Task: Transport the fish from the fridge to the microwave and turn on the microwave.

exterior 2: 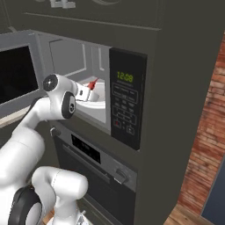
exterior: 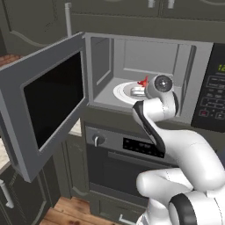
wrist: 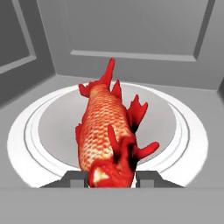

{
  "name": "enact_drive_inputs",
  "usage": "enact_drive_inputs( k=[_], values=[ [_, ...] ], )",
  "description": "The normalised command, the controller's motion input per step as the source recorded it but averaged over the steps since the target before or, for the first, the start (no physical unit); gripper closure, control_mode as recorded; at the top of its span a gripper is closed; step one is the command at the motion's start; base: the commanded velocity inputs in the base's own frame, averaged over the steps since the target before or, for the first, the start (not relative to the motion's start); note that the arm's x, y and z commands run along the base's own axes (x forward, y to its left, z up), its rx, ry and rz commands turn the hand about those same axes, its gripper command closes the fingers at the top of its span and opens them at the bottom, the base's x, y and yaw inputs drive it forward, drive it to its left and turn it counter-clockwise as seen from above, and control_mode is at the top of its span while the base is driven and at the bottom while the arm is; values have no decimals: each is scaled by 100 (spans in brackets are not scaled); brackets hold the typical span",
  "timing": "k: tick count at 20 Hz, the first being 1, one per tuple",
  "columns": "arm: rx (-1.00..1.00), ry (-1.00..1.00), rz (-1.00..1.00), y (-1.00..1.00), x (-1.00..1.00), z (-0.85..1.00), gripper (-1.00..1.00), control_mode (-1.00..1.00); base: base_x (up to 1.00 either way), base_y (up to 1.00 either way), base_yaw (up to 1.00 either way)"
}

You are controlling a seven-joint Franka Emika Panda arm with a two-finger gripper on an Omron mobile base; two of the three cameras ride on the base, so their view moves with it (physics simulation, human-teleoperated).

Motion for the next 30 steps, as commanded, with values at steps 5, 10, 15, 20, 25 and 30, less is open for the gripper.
enact_drive_inputs(
  k=[5, 10, 15, 20, 25, 30],
  values=[
    [0, 0, 0, -1, 20, -11, 100, -100, 0, 0, 0],
    [0, 0, 0, -6, 24, 0, 100, -100, 0, 0, 0],
    [0, 1, 0, -5, 23, -12, 100, -100, 0, 0, 0],
    [0, 0, 0, -6, 24, -13, 100, -100, 0, 0, 0],
    [0, 1, 0, -7, 25, -6, 100, -100, 0, 0, 0],
    [0, 0, 0, -2, 24, -1, 100, -100, 0, 0, 0]
  ],
)
